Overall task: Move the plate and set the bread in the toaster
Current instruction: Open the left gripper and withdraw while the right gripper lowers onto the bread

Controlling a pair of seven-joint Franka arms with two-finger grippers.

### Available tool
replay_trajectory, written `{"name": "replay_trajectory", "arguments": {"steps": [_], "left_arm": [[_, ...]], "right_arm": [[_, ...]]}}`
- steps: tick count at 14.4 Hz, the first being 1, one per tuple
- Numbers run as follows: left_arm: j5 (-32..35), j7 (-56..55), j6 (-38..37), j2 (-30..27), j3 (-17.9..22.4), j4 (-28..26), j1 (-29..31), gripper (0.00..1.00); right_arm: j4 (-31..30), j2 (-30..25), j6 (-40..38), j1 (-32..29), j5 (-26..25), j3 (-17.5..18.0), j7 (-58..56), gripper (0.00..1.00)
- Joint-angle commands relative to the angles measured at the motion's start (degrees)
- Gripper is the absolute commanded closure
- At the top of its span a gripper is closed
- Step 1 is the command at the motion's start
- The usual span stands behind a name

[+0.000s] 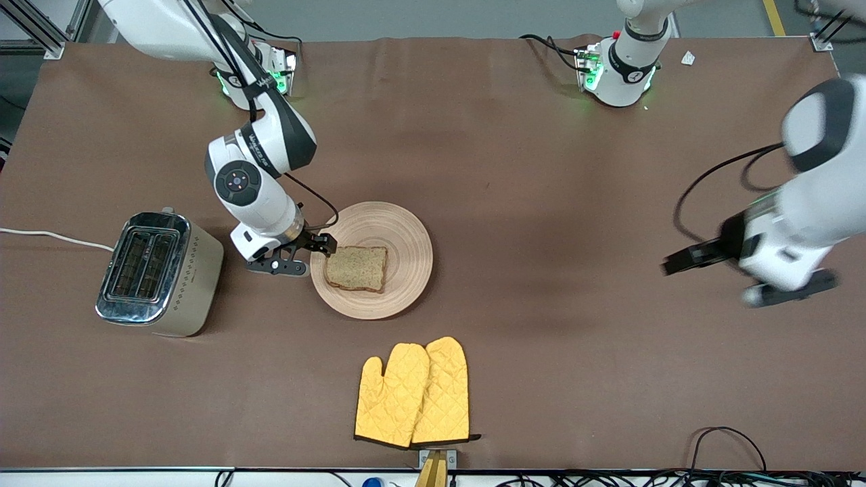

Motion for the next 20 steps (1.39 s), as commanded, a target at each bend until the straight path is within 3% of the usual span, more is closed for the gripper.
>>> {"name": "replay_trajectory", "arguments": {"steps": [1,4,7,8,13,16,20], "left_arm": [[1.0,0.9,-4.6,-4.9,-0.3,0.9,3.8,0.0],[1.1,10.0,-6.9,-10.3,2.4,0.8,1.8,0.0],[1.0,13.9,-10.1,-14.0,12.5,0.4,-8.3,0.0],[1.0,13.9,-10.8,-14.5,14.0,0.2,-10.6,0.0],[0.1,12.9,-13.6,-17.2,15.2,-0.1,-14.2,0.0],[-0.3,13.0,-14.5,-20.7,19.7,-4.0,-17.9,0.0],[-1.2,12.9,-14.4,-25.6,22.1,-10.3,-21.0,0.0]], "right_arm": [[1.6,1.2,-0.5,0.6,-1.5,-0.4,0.3,0.33],[1.8,2.3,-0.2,0.6,-3.6,-0.4,0.5,0.36],[2.4,3.7,0.1,0.7,-3.7,-0.4,0.6,0.36],[2.7,3.9,0.4,1.1,-3.7,-0.4,0.6,0.36],[3.4,6.3,1.9,2.0,-3.7,-0.4,0.6,0.35],[4.1,7.8,2.8,2.1,-4.1,-0.4,0.6,0.35],[4.7,8.8,2.9,2.2,-4.7,-0.4,0.6,0.35]]}}
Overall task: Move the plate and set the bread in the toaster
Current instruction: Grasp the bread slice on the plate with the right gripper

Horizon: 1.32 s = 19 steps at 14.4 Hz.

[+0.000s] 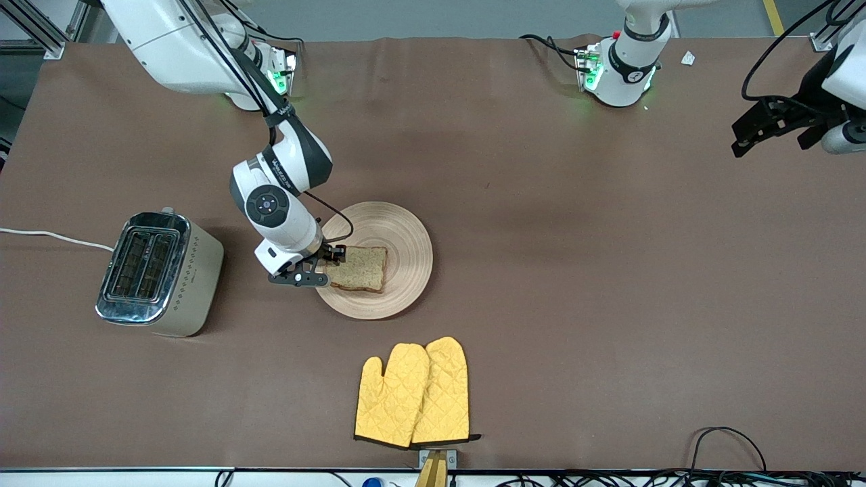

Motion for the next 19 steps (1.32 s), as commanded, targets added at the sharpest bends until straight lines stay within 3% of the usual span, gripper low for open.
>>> {"name": "replay_trajectory", "arguments": {"steps": [1,5,10,15,16,17,19], "left_arm": [[-0.9,0.2,0.4,-4.3,5.2,-5.3,-4.4,0.0],[-2.4,1.2,0.3,-4.3,7.5,-4.6,-6.4,0.0],[-1.9,0.9,0.4,-1.4,7.0,-1.0,-6.6,0.0],[-1.8,0.9,0.3,-1.0,7.0,-0.7,-6.6,0.0],[-1.7,0.9,0.3,-0.9,7.0,-0.7,-6.5,0.0],[-1.8,0.9,0.3,-0.8,7.0,-0.8,-6.5,0.0],[-1.7,0.9,0.2,-0.6,7.0,-0.8,-6.6,0.0]], "right_arm": [[1.1,0.9,0.2,0.8,-1.4,-0.4,0.6,0.35],[1.8,2.0,0.2,1.2,-1.4,-0.4,0.6,0.37],[1.8,2.4,0.2,1.1,-1.7,-0.5,0.6,0.53],[1.8,2.4,0.2,1.0,-2.6,-0.5,0.5,0.76],[1.8,2.4,0.2,0.9,-2.6,-0.5,0.5,0.83],[1.8,2.4,0.3,1.1,-2.6,-0.5,0.6,1.0],[1.8,2.5,0.6,0.5,-2.5,-0.5,0.6,1.0]]}}
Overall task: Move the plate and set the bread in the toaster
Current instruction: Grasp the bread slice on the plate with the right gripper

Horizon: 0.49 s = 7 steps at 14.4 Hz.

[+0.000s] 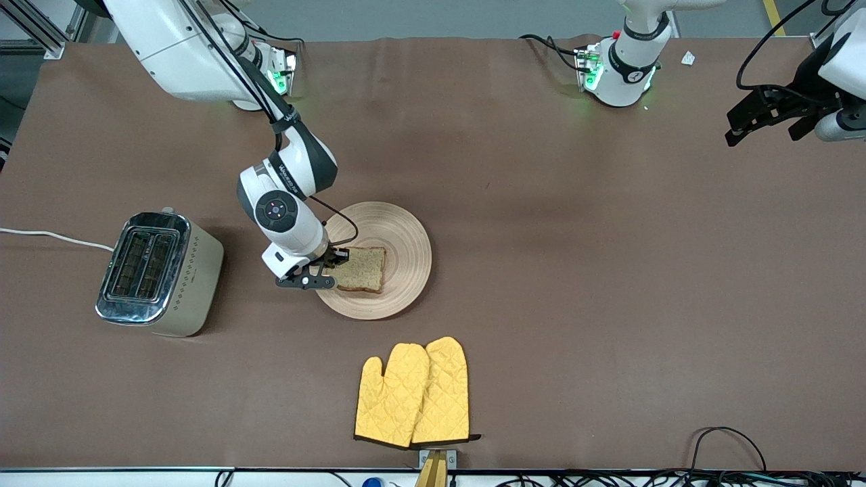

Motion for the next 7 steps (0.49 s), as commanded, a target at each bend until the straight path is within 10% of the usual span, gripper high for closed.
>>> {"name": "replay_trajectory", "arguments": {"steps": [1,7], "left_arm": [[0.1,0.2,-0.5,0.9,0.2,1.4,-0.3,0.0],[0.1,0.4,-0.4,0.9,0.2,1.5,0.2,0.0]], "right_arm": [[0.3,0.5,0.6,0.0,-1.4,-0.3,0.6,1.0],[3.5,-3.0,-3.9,0.8,-0.7,0.3,5.9,1.0]]}}
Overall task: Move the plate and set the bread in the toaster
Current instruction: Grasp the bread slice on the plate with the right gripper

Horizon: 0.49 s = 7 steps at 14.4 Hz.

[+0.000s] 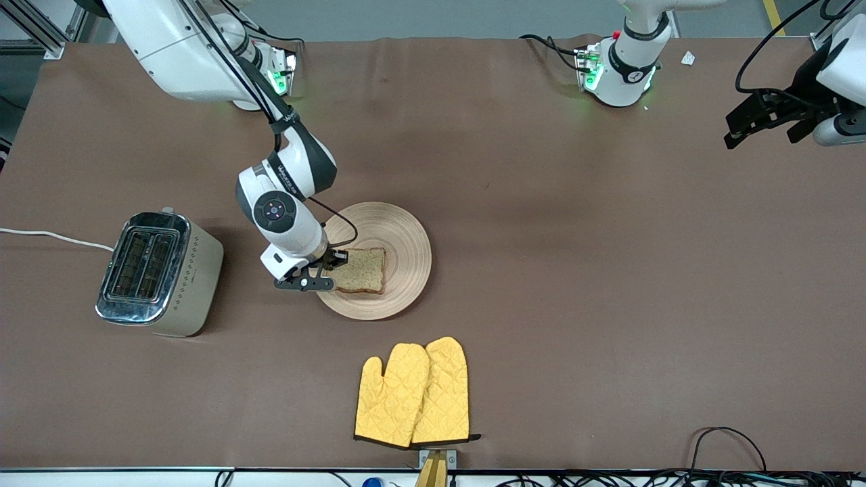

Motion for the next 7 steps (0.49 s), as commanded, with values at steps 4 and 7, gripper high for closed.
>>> {"name": "replay_trajectory", "arguments": {"steps": [4,7], "left_arm": [[0.0,0.4,-0.3,1.1,0.2,1.5,0.0,0.0],[0.0,0.5,-0.3,1.2,0.2,2.0,0.0,0.0]], "right_arm": [[7.9,-6.0,-15.4,3.8,-1.5,-0.2,5.7,1.0],[8.5,-14.0,-24.8,1.6,-1.5,-0.3,5.0,1.0]]}}
